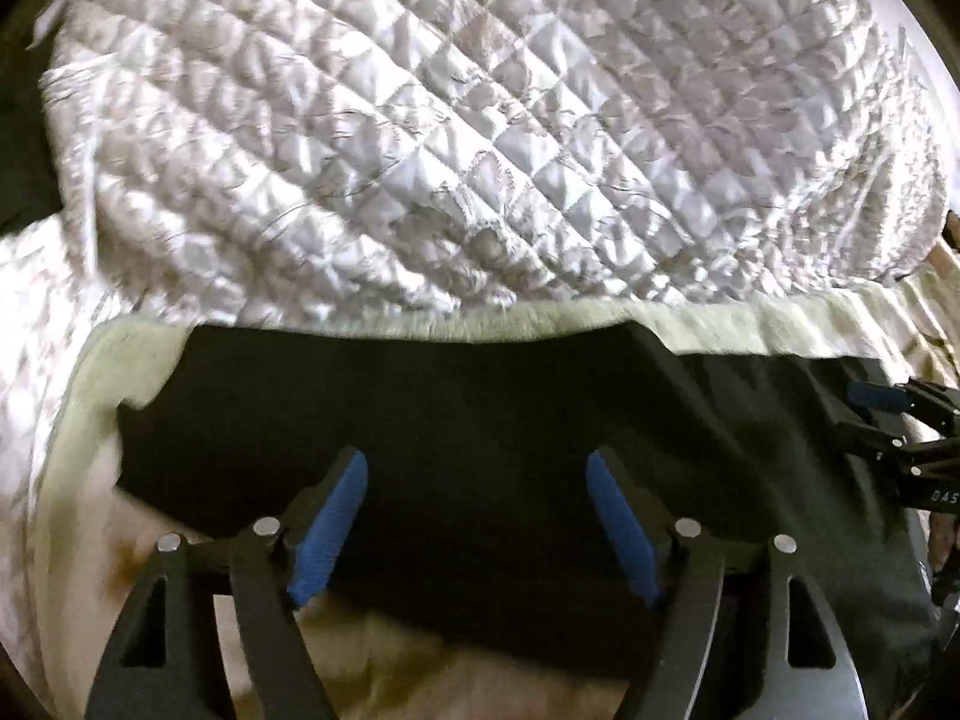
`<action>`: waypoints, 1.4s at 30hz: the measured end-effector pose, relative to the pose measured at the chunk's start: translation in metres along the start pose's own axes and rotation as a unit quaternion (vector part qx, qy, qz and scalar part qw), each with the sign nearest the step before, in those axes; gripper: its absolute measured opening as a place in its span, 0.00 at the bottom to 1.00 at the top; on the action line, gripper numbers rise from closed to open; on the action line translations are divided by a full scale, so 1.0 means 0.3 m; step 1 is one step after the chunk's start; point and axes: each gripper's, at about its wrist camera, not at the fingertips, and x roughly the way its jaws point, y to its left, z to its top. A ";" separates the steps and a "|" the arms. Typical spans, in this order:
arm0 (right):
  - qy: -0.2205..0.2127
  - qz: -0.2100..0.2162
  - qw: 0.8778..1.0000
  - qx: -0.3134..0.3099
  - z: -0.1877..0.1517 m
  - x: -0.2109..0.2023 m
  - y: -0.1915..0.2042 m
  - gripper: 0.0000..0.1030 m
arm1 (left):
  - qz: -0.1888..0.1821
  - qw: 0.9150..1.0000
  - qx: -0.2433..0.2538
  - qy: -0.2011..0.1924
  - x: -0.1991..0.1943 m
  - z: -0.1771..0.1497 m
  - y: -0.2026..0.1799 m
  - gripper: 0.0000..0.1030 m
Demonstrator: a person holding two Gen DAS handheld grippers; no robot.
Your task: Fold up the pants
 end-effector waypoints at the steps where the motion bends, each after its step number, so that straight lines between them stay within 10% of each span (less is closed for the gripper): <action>1: 0.002 -0.001 1.000 -0.001 0.012 0.021 -0.012 0.63 | 0.003 1.000 0.003 0.001 0.030 0.013 -0.007 0.79; 10: 0.043 -0.021 0.998 -0.034 0.069 0.189 -0.008 0.64 | 0.027 0.999 -0.005 0.030 0.210 0.008 -0.017 0.81; 13: 0.043 -0.037 0.996 -0.064 0.059 0.174 0.039 0.12 | 0.019 0.999 0.012 0.026 0.201 -0.002 -0.044 0.48; 15: 0.041 -0.046 0.995 -0.072 0.056 0.161 0.062 0.09 | 0.024 0.999 0.035 0.023 0.192 -0.008 -0.081 0.08; 16: 0.035 -0.049 0.996 -0.072 0.056 0.139 0.071 0.09 | 0.023 0.999 0.035 0.024 0.184 -0.012 -0.092 0.03; 28: -0.113 0.023 0.993 -0.035 -0.198 -0.490 0.217 0.08 | -0.041 0.996 -0.031 -0.078 -0.400 -0.172 -0.038 0.02; 37: 0.020 0.068 0.995 0.076 -0.693 -0.458 0.287 0.11 | -0.070 0.994 -0.083 0.003 -0.551 -0.654 -0.046 0.03; 42: -0.019 0.092 0.988 0.120 -0.734 -0.526 0.259 0.29 | -0.066 0.993 -0.092 0.023 -0.582 -0.728 -0.037 0.03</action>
